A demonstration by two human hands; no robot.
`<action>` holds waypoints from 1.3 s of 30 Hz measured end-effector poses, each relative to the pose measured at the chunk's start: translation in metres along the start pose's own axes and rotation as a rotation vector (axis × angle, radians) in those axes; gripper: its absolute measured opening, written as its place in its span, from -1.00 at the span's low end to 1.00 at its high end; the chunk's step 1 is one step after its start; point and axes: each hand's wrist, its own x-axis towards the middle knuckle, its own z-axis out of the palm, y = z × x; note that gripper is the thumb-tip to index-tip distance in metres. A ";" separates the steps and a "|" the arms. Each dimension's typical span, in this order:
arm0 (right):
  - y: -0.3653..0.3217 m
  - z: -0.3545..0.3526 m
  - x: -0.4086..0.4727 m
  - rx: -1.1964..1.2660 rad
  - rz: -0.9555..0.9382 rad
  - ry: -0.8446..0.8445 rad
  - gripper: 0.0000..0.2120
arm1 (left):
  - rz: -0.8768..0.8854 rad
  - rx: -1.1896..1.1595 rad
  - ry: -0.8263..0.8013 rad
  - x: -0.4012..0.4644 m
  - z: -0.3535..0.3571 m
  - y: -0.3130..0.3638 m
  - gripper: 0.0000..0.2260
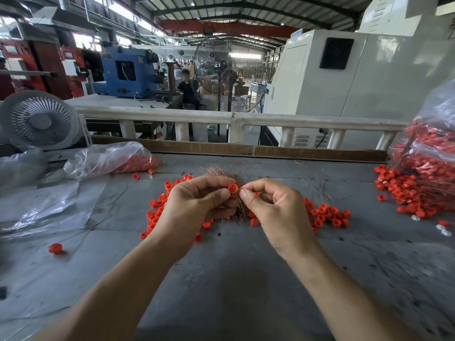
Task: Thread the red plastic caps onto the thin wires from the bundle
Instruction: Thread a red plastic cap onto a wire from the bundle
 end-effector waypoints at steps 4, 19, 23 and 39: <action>0.002 0.000 0.000 -0.009 -0.013 -0.012 -0.87 | -0.024 -0.002 -0.005 0.000 -0.002 0.001 -0.77; 0.003 0.002 0.002 0.192 0.163 -0.050 -0.79 | 0.004 -0.131 0.019 0.001 -0.001 0.004 -0.76; 0.004 0.005 0.000 0.149 0.172 -0.111 -0.84 | -0.015 -0.205 0.013 0.000 0.000 0.005 -0.69; 0.015 -0.020 0.015 -0.230 0.233 0.152 -0.95 | -0.018 -0.170 0.101 0.002 -0.004 0.003 -0.85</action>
